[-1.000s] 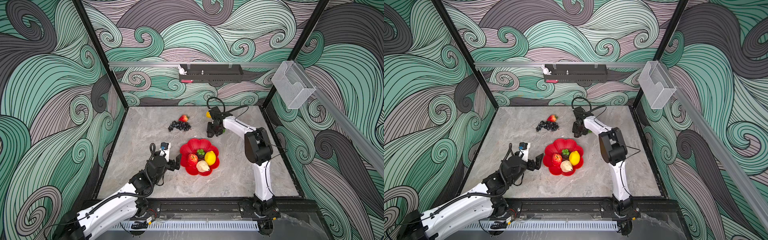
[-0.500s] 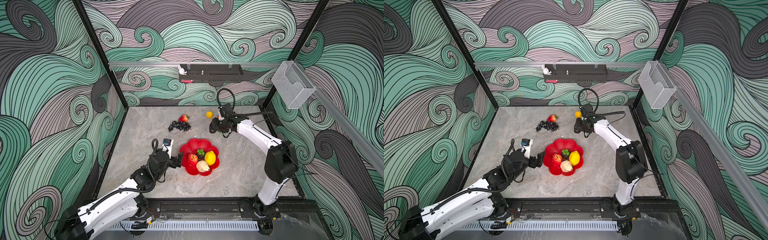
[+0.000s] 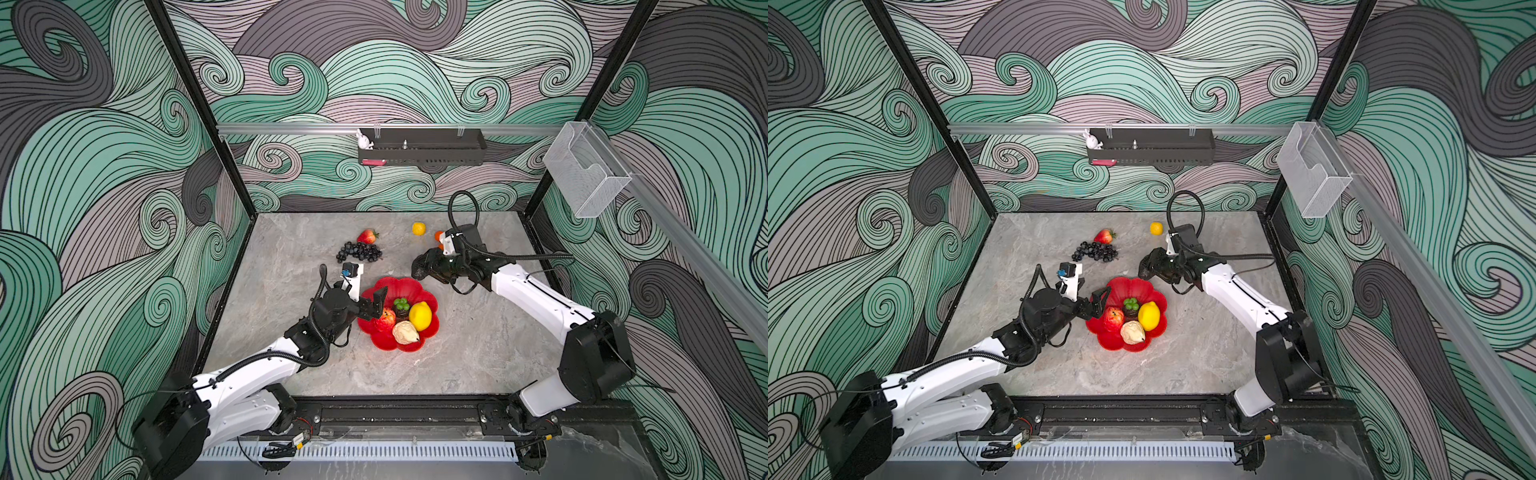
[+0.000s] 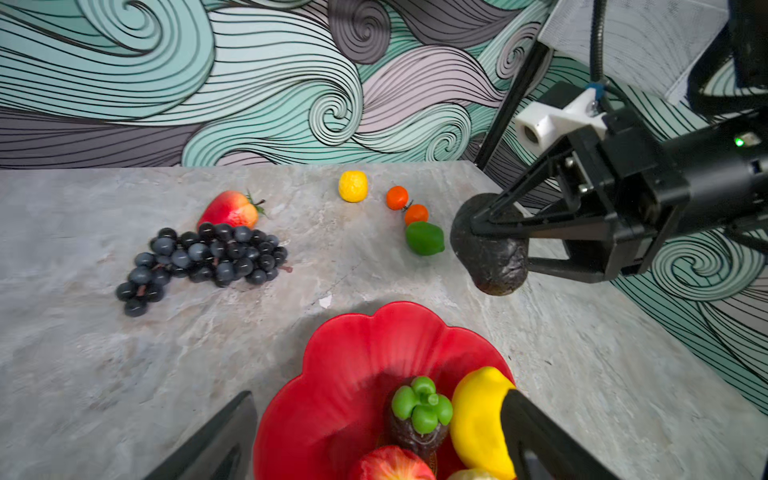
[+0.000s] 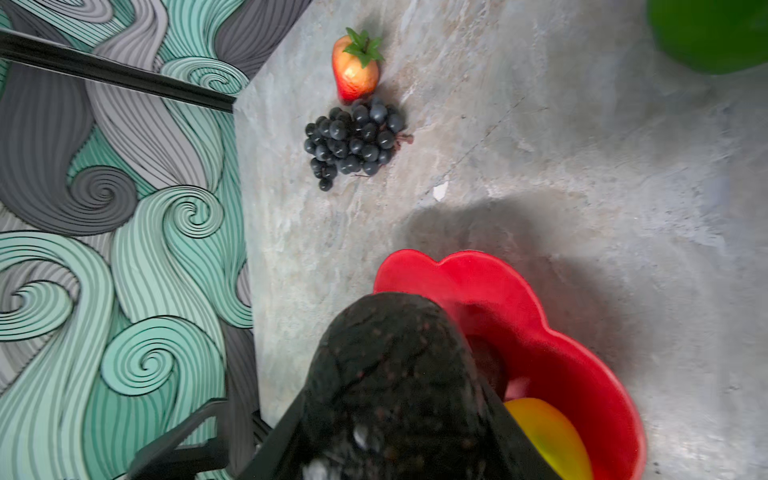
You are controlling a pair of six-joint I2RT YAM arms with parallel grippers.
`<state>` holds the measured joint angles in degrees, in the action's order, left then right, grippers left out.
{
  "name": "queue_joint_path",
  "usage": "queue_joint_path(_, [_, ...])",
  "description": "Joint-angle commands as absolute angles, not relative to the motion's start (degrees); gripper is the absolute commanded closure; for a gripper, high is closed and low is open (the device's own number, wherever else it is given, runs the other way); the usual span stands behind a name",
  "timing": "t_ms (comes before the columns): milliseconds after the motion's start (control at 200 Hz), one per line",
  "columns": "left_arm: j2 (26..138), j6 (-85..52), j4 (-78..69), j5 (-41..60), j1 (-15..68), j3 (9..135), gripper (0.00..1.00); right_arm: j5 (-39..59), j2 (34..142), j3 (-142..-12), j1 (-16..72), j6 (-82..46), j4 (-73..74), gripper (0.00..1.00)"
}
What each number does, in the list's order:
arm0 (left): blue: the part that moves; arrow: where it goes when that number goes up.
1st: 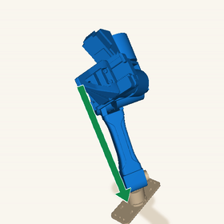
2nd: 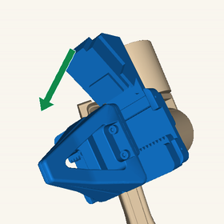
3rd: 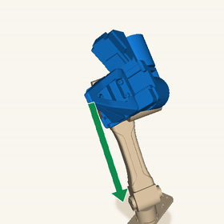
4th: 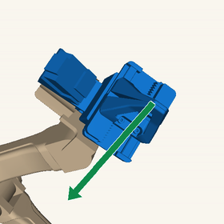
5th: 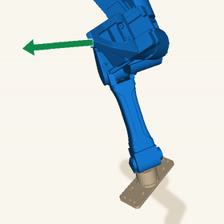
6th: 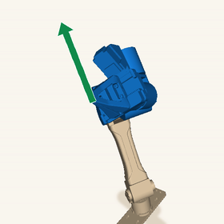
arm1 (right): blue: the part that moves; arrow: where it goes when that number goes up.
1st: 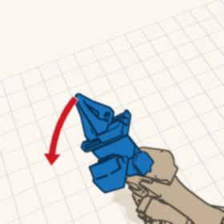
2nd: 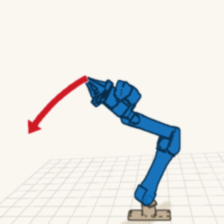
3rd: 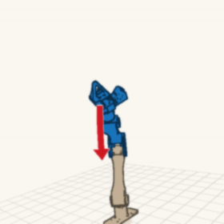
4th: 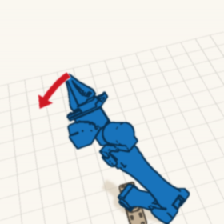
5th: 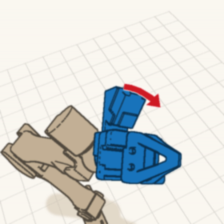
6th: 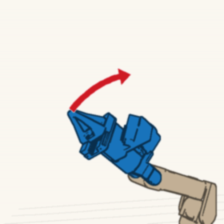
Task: Place and organize the fake fruits in the fruit bowl
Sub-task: 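Carry the avocado over the bowl toward the left gripper while the left gripper reaches in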
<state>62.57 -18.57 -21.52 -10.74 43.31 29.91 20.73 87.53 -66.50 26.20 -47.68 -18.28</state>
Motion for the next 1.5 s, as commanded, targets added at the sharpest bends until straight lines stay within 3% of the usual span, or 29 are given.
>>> queue_joint_path(0, [64.85, -18.74, -30.64, -6.15, 43.42, 32.73, 0.08, 23.72, 84.32, -64.5, 27.95, -52.74, -12.22, 0.49])
queue_joint_path(460, [72.69, -20.33, -34.25, 1.67, 45.06, 37.52, 0.13, 20.75, 76.17, -57.78, 35.8, -57.46, -8.69, 0.5])
queue_joint_path(901, [74.15, -20.48, -38.7, 4.14, 47.02, 36.99, 0.23, 20.62, 72.09, -55.26, 36.94, -59.91, -6.11, 0.51])
queue_joint_path(1286, [74.14, -19.29, -38.11, 5.84, 47.02, 37.45, 0.42, 21.53, 70.93, -53.14, 38.03, -61.35, -4.16, 0.51])
queue_joint_path(1376, [74.43, -18.52, -37.09, 6.98, 47.02, 38.07, 0.51, 21.53, 70.62, -52.82, 38.15, -61.66, -3.8, 0.5])
queue_joint_path(1496, [74.55, -18.44, -36.93, 7.34, 47.02, 38.32, 0.53, 21.46, 70.41, -52.82, 38.19, -61.38, -3.98, 0.49])
